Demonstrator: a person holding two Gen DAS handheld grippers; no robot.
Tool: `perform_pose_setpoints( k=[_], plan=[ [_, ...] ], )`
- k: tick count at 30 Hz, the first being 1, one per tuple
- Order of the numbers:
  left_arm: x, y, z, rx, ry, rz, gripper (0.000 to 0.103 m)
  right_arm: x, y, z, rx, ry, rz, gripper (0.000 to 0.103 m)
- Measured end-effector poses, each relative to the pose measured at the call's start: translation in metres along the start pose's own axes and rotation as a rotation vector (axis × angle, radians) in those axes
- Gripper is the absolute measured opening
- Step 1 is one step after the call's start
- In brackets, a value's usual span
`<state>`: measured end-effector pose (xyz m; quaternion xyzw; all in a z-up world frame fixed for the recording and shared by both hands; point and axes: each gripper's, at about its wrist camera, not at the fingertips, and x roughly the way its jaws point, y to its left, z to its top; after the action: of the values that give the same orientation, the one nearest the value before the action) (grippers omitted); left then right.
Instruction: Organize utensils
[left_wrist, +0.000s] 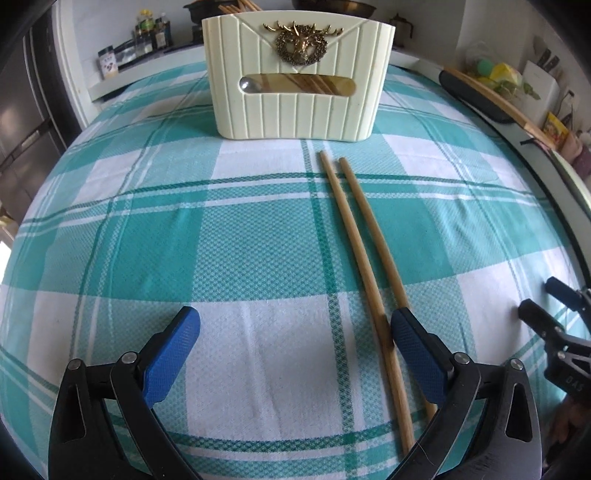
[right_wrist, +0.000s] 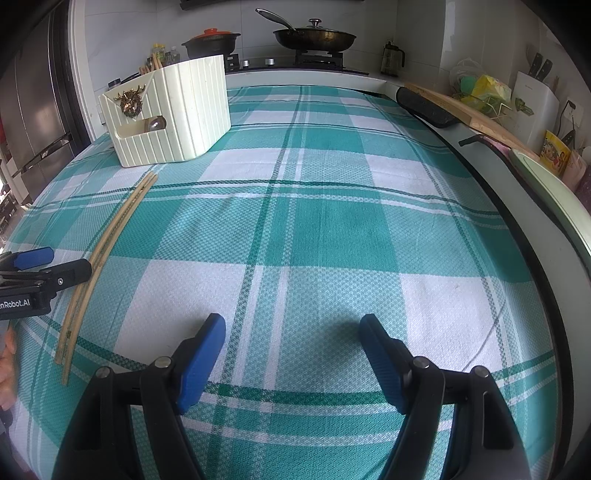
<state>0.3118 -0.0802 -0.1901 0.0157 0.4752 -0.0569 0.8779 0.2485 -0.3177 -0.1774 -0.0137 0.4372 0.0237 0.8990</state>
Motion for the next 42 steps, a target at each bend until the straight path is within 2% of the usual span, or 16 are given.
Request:
perform_pose_setpoints(
  k=[3,4,6,7,8,9,20,24,27,31,34,35,36,38,40,42],
  plan=[
    [-0.001,0.0,0.0,0.006,-0.011,-0.007,0.096,0.0,0.0,0.0,0.0,0.0,0.0,0.076],
    [-0.002,0.0,0.0,0.011,-0.019,-0.009,0.086,0.0,0.0,0.0,0.0,0.0,0.0,0.077],
    [-0.007,-0.002,0.0,0.037,-0.036,-0.03,0.054,0.0,0.0,0.0,0.0,0.0,0.0,0.077],
    [-0.009,-0.003,0.0,0.046,-0.038,-0.039,0.045,0.0,0.0,0.0,0.0,0.0,0.0,0.077],
    [-0.01,-0.004,0.0,0.056,-0.039,-0.04,0.018,0.0,0.0,0.0,0.0,0.0,0.0,0.077],
    [-0.011,-0.004,-0.001,0.062,-0.037,-0.032,0.006,0.0,0.0,0.0,0.0,0.0,0.0,0.077],
    [-0.024,0.058,-0.015,-0.116,-0.03,0.004,0.005,0.0,0.0,0.0,0.001,0.0,0.001,0.077],
    [-0.032,0.08,-0.029,-0.141,-0.029,0.004,0.005,-0.003,0.002,0.001,0.012,0.006,-0.019,0.076],
    [-0.037,0.086,-0.037,-0.142,-0.033,0.004,0.005,-0.019,0.025,0.008,0.036,-0.008,0.083,0.076],
    [-0.04,0.088,-0.043,-0.146,-0.04,-0.006,0.005,-0.032,0.092,0.018,-0.095,0.002,0.246,0.076],
    [-0.042,0.087,-0.047,-0.143,-0.038,-0.017,0.005,-0.022,0.128,0.018,-0.18,0.031,0.252,0.075],
    [-0.044,0.086,-0.049,-0.14,-0.037,-0.021,0.005,-0.018,0.137,0.017,-0.208,0.036,0.24,0.066],
    [-0.046,0.086,-0.051,-0.135,-0.038,-0.023,0.005,-0.014,0.144,0.015,-0.232,0.043,0.227,0.043],
    [-0.05,0.087,-0.057,-0.122,-0.037,-0.027,0.005,-0.005,0.148,0.011,-0.234,0.084,0.226,0.018],
    [-0.053,0.087,-0.062,-0.109,-0.037,-0.032,0.006,-0.008,0.144,0.006,-0.218,0.065,0.209,0.009],
    [-0.058,0.087,-0.067,-0.089,-0.034,-0.04,0.006,-0.013,0.133,0.0,-0.206,0.07,0.19,0.008]
  ],
)
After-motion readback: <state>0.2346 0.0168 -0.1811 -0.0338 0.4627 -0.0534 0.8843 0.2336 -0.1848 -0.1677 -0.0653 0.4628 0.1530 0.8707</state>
